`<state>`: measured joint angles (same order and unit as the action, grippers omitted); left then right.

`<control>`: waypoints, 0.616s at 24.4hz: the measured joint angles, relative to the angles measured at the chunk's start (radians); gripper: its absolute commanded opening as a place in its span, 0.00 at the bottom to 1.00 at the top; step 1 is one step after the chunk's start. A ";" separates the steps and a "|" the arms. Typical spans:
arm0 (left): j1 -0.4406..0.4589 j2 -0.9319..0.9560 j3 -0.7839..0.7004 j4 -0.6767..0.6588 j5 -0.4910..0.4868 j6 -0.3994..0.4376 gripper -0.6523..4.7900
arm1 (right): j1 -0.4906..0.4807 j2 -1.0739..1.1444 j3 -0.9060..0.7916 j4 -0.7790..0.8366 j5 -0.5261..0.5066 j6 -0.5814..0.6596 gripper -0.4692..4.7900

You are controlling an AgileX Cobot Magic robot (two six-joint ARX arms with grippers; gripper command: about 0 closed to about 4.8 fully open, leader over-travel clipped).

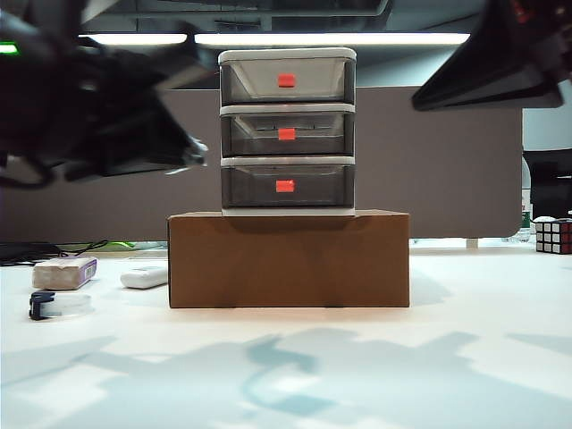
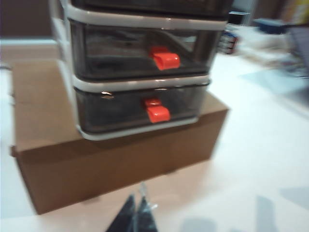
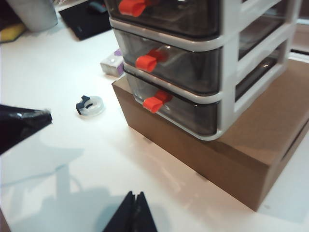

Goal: Open the third layer of the drawer on the table, pick up the transparent tape on the table and put it in, and finally close the drawer.

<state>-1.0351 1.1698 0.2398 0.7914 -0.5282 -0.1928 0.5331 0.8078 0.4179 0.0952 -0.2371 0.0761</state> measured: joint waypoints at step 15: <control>-0.020 0.363 0.225 0.136 -0.041 -0.041 0.35 | 0.019 0.065 0.033 0.151 -0.089 -0.046 0.08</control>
<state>-1.0554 1.5330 0.4648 0.9272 -0.5690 -0.2340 0.5518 0.8726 0.4507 0.2459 -0.3264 0.0303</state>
